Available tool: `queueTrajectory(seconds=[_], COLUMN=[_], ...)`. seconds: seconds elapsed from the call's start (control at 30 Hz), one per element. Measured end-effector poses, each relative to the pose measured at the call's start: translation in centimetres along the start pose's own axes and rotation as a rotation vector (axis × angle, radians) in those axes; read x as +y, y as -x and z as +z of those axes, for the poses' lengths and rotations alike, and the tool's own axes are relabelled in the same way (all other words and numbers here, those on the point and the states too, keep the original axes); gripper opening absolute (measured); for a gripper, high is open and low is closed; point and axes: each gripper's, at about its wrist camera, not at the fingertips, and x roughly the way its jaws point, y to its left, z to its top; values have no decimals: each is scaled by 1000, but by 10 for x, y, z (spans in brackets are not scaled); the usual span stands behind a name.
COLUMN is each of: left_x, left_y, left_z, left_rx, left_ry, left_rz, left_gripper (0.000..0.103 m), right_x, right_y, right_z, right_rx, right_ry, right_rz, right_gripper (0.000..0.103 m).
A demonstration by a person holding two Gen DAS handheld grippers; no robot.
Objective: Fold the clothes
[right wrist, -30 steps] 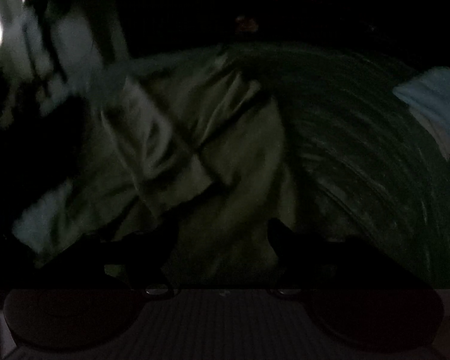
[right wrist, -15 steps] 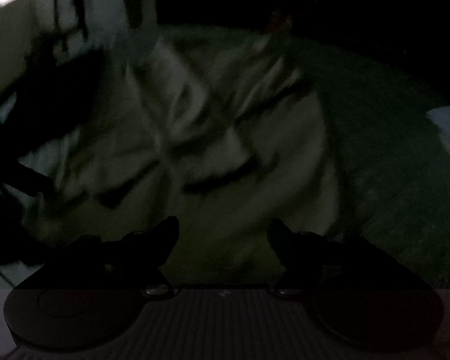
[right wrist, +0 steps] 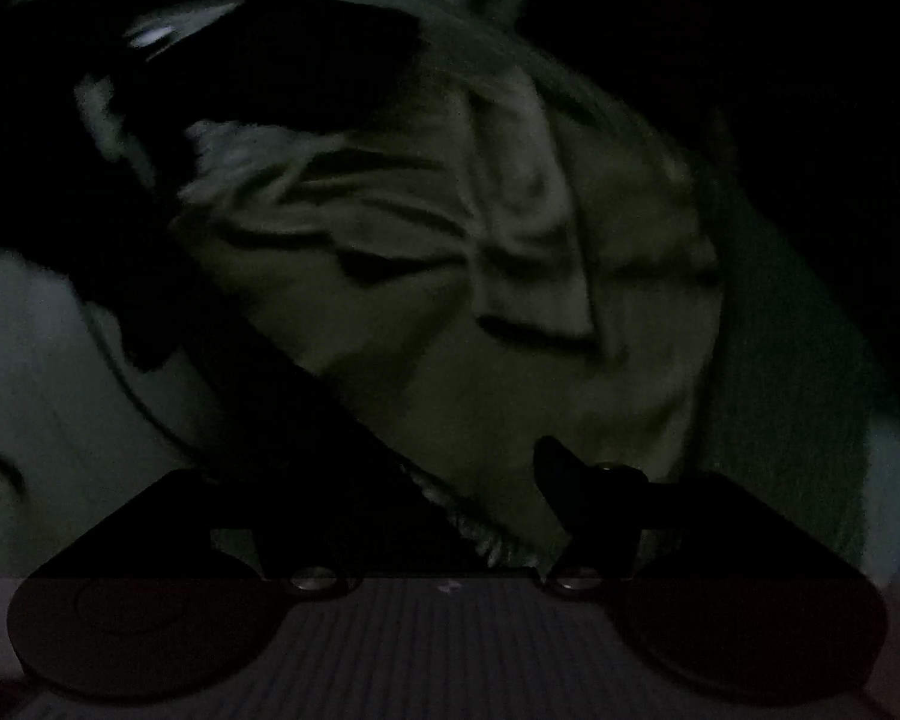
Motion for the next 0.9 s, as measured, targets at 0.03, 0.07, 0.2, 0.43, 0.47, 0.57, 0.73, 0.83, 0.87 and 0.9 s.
queueTrajectory(seconds=[0.03, 0.07, 0.2, 0.43, 0.47, 0.57, 0.73, 0.83, 0.87, 0.9], left_x=[-1, -4, -28, -60, -62, -63, -53, -48, -47, -48], left_y=[2, 4, 11, 16, 17, 19, 18, 15, 14, 14], left_z=[-3, -8, -28, -60, -62, -66, -65, -65, -65, -65], left_rx=[-5, -11, -54, -96, -97, -103, -105, -93, -91, -90], left_ry=[-14, -33, -151, -303, -311, -311, -235, -211, -211, -213], left_rz=[-8, -19, -41, -3, 0, -2, 3, 0, 0, 1], left_gripper=[97, 96, 90, 90, 90, 90, 89, 88, 88, 88], right_x=[9, 16, 26, 34, 35, 39, 47, 52, 55, 59], right_y=[1, 1, -2, -28, -29, -36, -40, -26, -20, -17], right_z=[-2, -4, -6, -11, -10, -10, -10, -11, -12, -13], right_rx=[-19, -30, -60, -22, -33, -35, -78, -140, -166, -179], right_ry=[62, 109, 207, 310, 314, 336, 377, 401, 418, 439], right_rz=[-28, -55, -122, -200, -209, -210, -219, -166, -159, -156], right_gripper=[65, 63, 63, 59, 60, 60, 55, 55, 55, 55])
